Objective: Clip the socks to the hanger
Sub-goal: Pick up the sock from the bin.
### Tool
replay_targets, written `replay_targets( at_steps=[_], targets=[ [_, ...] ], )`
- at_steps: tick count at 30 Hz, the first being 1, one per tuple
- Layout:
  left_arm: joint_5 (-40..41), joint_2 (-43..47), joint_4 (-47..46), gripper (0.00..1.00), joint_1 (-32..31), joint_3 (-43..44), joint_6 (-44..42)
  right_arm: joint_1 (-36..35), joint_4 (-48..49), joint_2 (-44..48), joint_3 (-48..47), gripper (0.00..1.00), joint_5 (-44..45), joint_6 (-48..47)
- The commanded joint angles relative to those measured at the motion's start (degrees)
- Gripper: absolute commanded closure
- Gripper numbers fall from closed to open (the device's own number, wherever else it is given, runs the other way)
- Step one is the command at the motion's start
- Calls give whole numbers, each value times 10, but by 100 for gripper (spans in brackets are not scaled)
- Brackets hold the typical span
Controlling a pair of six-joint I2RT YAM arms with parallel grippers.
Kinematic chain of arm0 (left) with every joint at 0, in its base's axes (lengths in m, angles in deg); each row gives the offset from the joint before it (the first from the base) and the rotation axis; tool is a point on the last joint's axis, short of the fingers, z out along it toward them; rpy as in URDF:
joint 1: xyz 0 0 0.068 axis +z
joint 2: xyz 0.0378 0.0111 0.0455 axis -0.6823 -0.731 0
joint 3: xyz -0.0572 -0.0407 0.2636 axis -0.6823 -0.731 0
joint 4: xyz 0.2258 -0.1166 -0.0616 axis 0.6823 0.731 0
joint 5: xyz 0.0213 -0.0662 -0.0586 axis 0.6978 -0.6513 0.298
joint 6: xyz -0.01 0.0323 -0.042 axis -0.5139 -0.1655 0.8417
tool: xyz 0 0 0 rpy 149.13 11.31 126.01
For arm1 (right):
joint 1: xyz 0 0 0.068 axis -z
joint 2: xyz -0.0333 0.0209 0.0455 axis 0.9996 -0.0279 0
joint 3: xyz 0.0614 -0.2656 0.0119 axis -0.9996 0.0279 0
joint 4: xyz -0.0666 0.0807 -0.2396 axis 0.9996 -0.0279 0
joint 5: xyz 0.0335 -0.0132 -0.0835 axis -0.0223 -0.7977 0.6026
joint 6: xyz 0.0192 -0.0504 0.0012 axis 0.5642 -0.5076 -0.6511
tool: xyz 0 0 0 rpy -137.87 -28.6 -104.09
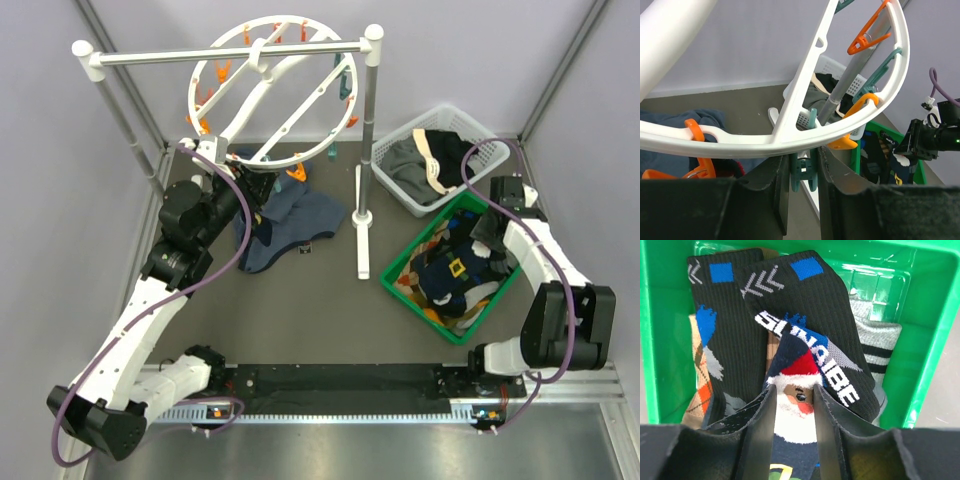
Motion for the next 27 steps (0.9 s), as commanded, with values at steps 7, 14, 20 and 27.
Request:
replay_targets(
  at_steps=[7,14,20,27],
  targets=[
    [-16,1,-20,100,-3,3,-11,7,15,-13,-10,99,14,-41],
    [-19,3,-20,100,-3,4,-9,-3,12,39,-10,100,-1,-70],
    [-26,2,-21,100,-3,6,-5,-106,47,118,0,100,27,-106],
    [-28,5,-19,100,-3,12,-2,-254,133,228,26,100,15,-185]
  ],
)
